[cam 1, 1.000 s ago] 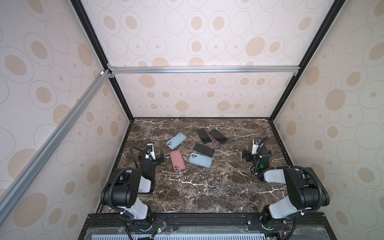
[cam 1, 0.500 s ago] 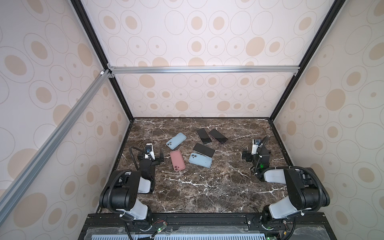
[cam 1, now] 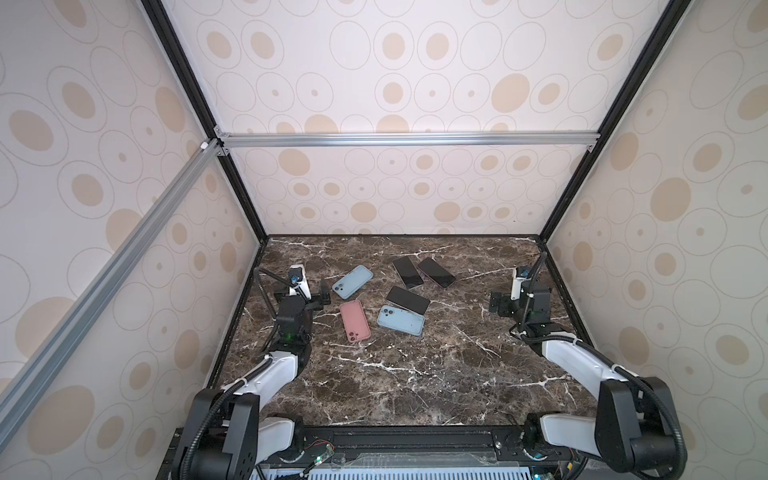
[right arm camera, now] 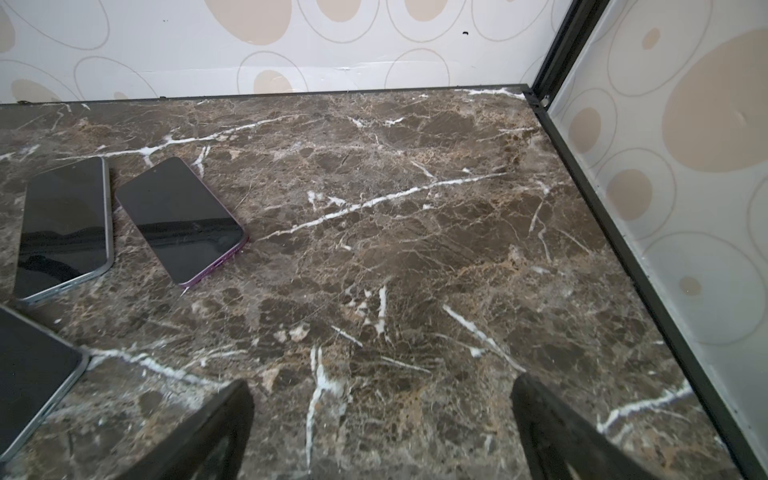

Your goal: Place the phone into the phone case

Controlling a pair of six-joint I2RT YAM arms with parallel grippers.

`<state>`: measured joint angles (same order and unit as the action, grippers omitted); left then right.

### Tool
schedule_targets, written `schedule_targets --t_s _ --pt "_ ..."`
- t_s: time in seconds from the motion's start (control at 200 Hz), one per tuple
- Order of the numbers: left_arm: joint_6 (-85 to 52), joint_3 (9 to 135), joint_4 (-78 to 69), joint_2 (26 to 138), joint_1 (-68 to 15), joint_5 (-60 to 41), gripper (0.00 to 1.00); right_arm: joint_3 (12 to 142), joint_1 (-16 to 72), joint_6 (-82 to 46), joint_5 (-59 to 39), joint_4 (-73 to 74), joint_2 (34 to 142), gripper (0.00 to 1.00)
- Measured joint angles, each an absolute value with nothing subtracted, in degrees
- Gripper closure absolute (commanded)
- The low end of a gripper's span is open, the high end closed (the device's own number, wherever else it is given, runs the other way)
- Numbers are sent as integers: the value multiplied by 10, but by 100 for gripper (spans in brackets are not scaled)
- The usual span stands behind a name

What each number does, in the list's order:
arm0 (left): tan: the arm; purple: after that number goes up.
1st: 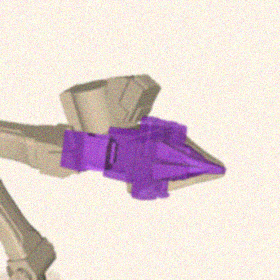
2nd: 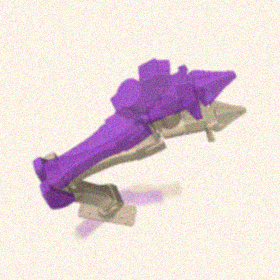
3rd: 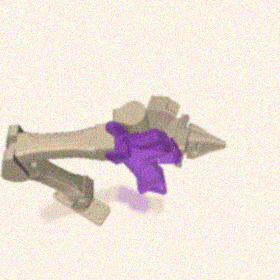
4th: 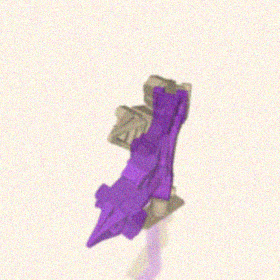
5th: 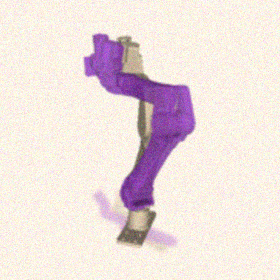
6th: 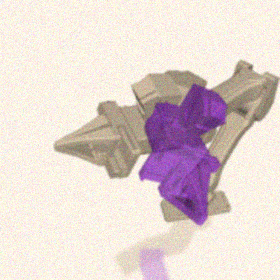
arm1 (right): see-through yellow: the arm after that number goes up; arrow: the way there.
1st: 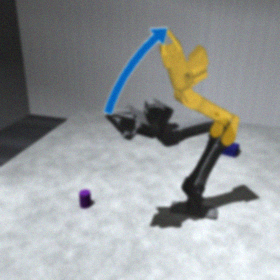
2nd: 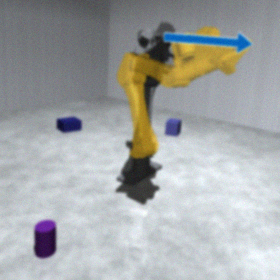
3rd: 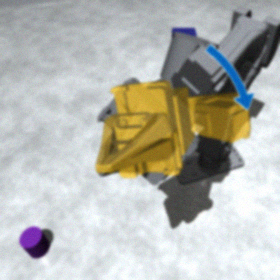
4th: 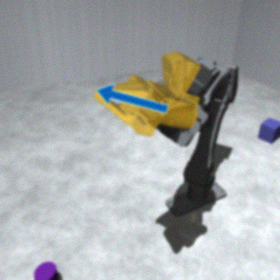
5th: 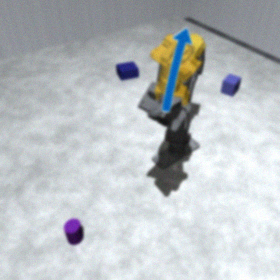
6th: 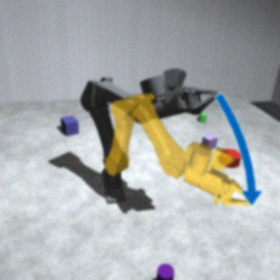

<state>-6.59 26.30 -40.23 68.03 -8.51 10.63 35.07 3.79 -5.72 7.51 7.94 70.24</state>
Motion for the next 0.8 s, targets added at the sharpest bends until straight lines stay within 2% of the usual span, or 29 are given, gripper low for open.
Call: schedule_targets --t_s 0.25,0.475,0.69,0.8 --pt "-156 286 -248 633 -139 59 0 438 53 -117 33 -106 672 1" --pt "-200 298 -125 620 -179 -11 0 450 100 -135 -15 -202 655 1" --pt "-211 384 -34 662 -181 -90 0 452 143 -137 -51 -257 655 1" --pt "-219 409 -20 701 -181 -133 6 454 146 -137 -64 -266 655 2"
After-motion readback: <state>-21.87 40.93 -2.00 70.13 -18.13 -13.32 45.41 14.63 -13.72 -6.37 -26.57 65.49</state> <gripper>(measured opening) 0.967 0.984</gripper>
